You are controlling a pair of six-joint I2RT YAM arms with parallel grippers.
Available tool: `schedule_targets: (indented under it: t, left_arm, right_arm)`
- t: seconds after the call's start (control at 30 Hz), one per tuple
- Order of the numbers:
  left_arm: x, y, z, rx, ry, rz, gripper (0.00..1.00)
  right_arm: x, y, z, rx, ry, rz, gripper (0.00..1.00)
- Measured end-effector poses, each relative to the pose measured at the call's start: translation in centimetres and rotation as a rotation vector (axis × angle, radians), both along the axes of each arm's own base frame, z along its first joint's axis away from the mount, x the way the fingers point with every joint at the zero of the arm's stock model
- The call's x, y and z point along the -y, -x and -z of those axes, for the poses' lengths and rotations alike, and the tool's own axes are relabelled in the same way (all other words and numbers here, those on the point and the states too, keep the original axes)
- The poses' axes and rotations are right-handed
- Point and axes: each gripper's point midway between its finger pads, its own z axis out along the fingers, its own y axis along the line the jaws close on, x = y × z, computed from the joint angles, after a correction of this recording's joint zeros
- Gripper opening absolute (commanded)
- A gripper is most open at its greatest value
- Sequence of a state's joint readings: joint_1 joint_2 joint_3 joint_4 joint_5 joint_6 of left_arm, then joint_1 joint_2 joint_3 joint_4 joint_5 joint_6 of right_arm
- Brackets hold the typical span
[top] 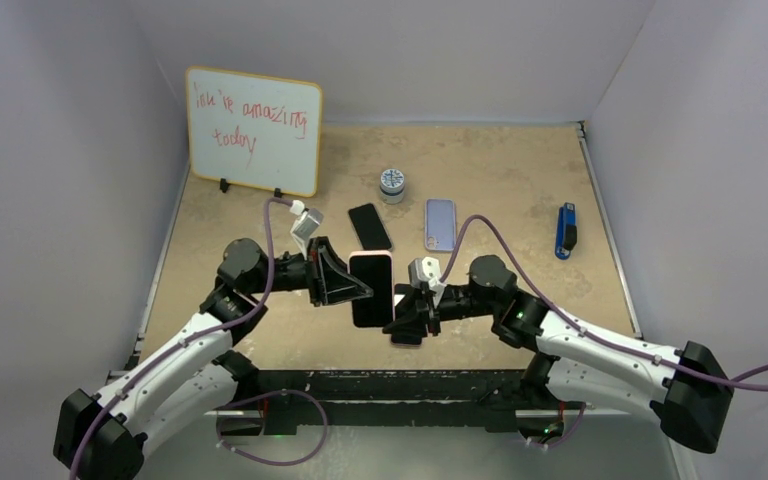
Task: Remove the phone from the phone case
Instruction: Remove the phone case from the phone.
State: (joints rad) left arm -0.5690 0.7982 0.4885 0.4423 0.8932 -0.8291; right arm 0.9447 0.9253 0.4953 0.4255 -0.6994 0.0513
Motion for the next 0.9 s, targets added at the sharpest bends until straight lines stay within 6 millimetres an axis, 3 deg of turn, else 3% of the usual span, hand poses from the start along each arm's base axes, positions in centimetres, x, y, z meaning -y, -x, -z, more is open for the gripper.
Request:
schedule_targets:
  t: [0.3,0.9]
  left_arm:
    - [0.3,0.0,0.9,-0.06,-0.02,0.032,0.0]
    - [0.4,-0.2,-0.5,-0.104,0.059,0.028,0.0]
  right_arm:
    - [0.2,0.4,1.4,0.103,0.049,-0.078,0.0]
    - [-0.2,-0.5,0.8,0.208,0.021,-0.051,0.0]
